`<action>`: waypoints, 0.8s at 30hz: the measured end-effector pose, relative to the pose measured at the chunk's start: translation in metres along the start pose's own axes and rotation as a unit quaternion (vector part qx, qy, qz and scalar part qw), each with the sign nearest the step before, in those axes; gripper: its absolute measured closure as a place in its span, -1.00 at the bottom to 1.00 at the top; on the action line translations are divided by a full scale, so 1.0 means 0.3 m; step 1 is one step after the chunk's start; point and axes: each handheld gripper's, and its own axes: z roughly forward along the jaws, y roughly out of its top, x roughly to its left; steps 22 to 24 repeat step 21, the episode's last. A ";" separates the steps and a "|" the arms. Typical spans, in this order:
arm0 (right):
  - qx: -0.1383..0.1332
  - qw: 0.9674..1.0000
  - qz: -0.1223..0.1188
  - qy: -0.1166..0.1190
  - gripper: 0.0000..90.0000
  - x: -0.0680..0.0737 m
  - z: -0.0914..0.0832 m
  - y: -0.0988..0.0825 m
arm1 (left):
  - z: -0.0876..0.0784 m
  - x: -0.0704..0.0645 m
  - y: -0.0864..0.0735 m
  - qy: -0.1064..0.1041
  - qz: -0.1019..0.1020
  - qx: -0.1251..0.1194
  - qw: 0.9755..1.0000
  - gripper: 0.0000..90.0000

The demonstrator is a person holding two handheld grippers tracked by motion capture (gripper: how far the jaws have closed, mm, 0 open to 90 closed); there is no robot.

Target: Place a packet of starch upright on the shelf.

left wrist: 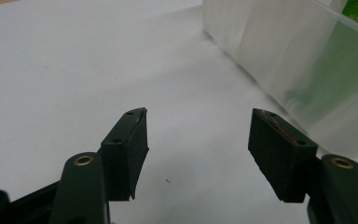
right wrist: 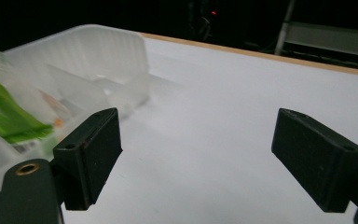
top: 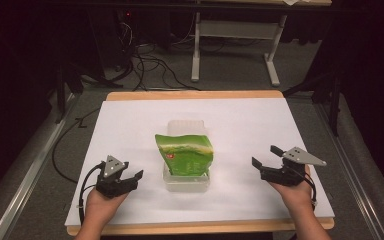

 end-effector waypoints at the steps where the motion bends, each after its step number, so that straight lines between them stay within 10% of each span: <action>1: 0.004 1.000 0.002 -0.010 -0.64 -0.013 -0.010 -0.010 | 0.001 0.000 0.000 0.000 0.000 0.000 1.000 -0.15; 8: 0.030 0.998 0.028 -0.046 -0.61 -0.068 -0.013 -0.046 | 0.011 -0.008 0.004 -0.005 -0.001 0.006 1.000 -0.15; 24: 0.045 0.998 0.025 -0.029 -0.57 -0.058 0.009 -0.052 | 0.002 -0.025 0.011 -0.009 -0.008 -0.005 1.000 -0.15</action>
